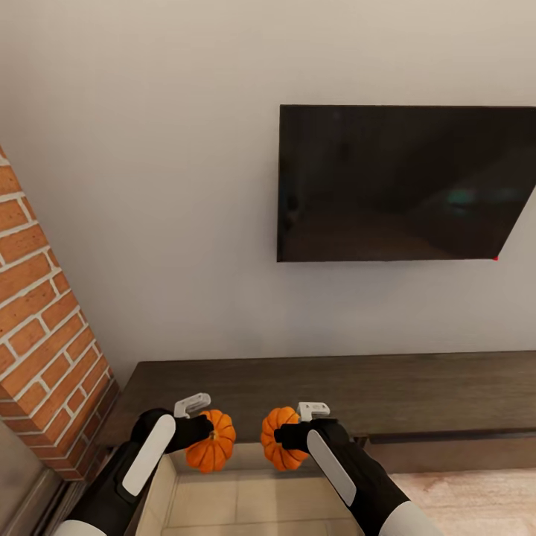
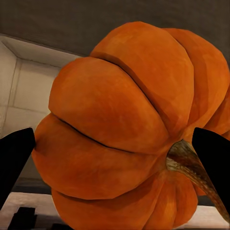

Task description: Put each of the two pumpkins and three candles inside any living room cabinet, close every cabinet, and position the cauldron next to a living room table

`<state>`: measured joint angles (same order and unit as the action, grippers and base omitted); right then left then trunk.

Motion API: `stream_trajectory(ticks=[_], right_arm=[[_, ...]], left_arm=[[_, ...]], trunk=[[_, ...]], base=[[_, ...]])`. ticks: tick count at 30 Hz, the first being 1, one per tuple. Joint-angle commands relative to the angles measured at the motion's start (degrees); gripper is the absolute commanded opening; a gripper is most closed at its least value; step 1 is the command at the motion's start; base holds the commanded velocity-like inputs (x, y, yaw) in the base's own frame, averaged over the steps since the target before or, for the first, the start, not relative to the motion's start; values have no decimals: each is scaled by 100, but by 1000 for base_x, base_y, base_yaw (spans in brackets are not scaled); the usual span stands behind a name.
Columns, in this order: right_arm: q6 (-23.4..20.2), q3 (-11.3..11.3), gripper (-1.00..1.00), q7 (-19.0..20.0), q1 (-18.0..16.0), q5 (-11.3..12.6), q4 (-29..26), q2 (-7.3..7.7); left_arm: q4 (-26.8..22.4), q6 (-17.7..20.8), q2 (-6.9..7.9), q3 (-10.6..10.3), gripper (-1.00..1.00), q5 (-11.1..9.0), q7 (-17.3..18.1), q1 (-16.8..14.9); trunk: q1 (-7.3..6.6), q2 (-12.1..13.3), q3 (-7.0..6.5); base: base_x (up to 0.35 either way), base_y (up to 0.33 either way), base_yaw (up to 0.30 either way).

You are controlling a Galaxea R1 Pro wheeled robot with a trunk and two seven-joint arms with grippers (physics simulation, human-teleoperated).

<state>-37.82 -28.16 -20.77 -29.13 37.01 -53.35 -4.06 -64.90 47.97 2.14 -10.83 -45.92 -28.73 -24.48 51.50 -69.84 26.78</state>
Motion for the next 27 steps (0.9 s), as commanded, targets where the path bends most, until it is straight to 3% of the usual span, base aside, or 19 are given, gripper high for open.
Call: stream_trajectory(ticks=[1, 27], right_arm=[[-2, -11, -100, -58, -5, 69, -8, 2], [17, 3, -100, 9, -5, 62, -97, 10]], left_arm=[[-13, 12, -4, -14, -100, -63, -91, -8], [-14, 28, -25, -7, -100, -100, -143, -6]], trunk=[[0, -4, 6], [527, -967, 437]], base=[[0, 0, 0], [0, 0, 0]])
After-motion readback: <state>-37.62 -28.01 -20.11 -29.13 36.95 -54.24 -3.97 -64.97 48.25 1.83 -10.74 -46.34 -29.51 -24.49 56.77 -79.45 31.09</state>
